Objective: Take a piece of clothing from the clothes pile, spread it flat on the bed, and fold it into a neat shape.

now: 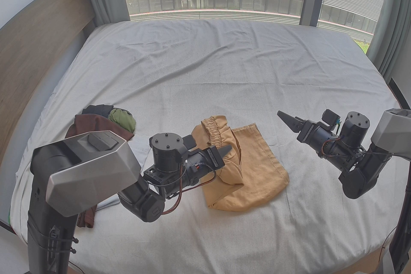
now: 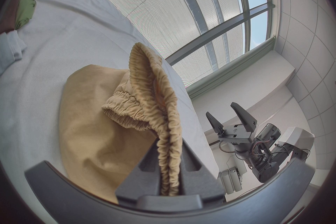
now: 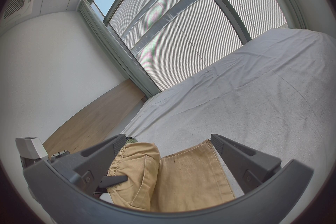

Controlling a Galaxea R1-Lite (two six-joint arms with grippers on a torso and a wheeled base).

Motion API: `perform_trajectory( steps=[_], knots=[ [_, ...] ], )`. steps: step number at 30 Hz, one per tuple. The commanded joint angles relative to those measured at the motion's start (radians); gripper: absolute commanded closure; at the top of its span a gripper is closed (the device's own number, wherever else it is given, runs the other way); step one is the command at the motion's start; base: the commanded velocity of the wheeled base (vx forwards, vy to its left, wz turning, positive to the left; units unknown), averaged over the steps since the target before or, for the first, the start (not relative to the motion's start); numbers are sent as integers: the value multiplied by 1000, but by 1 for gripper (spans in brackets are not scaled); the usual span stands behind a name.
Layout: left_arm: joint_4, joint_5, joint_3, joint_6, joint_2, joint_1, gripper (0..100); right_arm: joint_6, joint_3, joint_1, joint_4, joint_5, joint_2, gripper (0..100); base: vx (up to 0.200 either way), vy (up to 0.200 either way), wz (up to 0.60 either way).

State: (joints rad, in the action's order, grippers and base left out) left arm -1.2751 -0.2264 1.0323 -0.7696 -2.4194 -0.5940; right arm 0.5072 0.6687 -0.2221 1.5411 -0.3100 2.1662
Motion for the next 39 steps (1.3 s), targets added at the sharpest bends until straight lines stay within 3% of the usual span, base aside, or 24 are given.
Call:
perform_trajectory(
  steps=[1, 18, 39],
  knots=[
    [3, 1, 25, 0, -29, -10, 100, 1, 0, 0, 1, 0, 4, 0, 0, 0, 0],
    [146, 15, 204, 0, -81, -69, 100, 1, 2, 1, 1, 0, 1, 0, 0, 0, 0],
    [212, 16, 253, 3, -124, -81, 100, 4, 9, 1, 1, 0, -5, 0, 0, 0, 0]
  ],
)
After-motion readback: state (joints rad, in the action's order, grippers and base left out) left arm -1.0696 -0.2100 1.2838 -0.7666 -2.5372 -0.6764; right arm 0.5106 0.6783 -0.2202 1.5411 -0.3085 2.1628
